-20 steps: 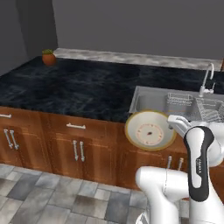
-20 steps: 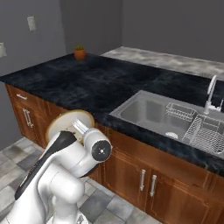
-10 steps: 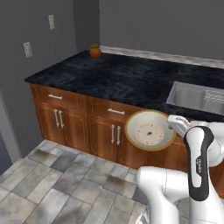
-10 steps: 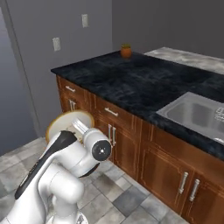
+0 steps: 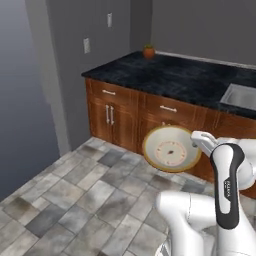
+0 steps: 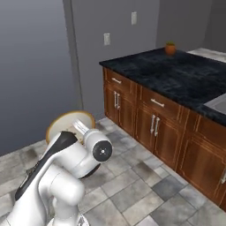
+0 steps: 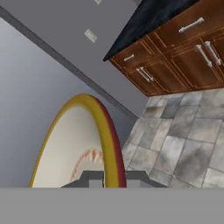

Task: Clear the mugs and bowl far away from the sink.

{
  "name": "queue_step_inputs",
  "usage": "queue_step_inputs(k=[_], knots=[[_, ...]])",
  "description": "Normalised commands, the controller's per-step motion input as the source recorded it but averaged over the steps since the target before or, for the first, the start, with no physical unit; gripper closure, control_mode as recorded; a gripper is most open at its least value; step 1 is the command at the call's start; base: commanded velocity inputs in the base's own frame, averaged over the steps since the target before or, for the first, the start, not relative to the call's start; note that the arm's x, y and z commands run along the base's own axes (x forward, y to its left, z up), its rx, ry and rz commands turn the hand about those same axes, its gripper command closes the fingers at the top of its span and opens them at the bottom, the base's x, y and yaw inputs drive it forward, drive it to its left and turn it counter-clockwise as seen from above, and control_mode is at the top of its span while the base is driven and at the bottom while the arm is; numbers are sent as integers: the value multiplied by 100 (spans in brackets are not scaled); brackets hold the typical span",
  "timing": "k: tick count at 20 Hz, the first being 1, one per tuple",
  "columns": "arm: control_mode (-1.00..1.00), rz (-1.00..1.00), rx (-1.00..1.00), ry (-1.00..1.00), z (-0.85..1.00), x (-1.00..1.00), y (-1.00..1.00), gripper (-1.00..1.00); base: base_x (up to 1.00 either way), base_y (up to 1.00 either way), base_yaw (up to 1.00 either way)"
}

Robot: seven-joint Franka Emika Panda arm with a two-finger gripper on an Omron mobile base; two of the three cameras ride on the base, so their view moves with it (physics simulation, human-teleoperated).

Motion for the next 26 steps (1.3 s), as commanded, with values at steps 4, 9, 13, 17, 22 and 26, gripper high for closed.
queue_step_inputs(k=[4, 9, 13, 17, 22, 26], knots=[[100, 0, 0, 0, 0, 0, 0, 100, -99, 28, 29], [100, 0, 0, 0, 0, 0, 0, 100, -49, 10, 37], [100, 0, 0, 0, 0, 0, 0, 100, -14, 0, 46], [100, 0, 0, 0, 0, 0, 0, 100, -6, -4, 49], [100, 0, 0, 0, 0, 0, 0, 100, -1, -20, 51], [100, 0, 0, 0, 0, 0, 0, 100, 0, -16, 48]])
